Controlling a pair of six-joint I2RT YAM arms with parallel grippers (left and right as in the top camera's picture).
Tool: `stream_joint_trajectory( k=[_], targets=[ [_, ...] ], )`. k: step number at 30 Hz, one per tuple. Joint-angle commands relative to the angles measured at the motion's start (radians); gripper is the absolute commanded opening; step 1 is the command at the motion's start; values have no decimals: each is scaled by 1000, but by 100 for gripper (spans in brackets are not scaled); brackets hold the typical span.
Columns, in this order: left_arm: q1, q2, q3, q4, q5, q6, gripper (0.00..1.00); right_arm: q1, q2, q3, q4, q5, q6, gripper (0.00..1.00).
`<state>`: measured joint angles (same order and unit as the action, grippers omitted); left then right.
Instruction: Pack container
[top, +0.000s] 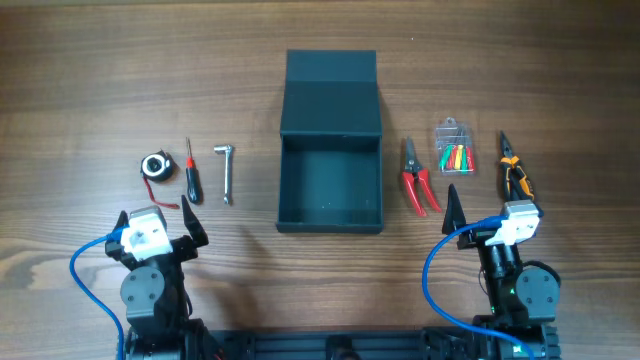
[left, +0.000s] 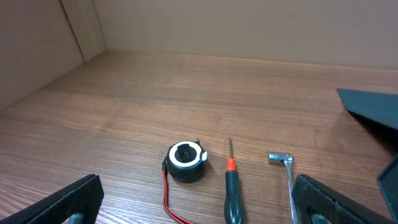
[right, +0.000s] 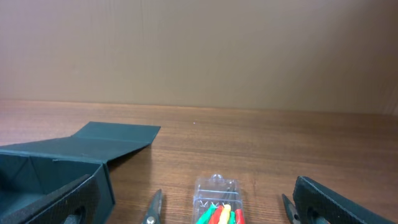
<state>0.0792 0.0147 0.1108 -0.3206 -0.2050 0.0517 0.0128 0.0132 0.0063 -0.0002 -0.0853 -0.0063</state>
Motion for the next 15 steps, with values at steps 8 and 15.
stream_joint_trajectory(
  k=[8, 15],
  targets=[
    [-5, -11, -12, 3, -5, 23, 100, 4, -11, -1, 5, 10, -13, 100],
    [-5, -11, -12, 3, -5, 23, 100, 4, -11, -1, 5, 10, -13, 100]
  ],
)
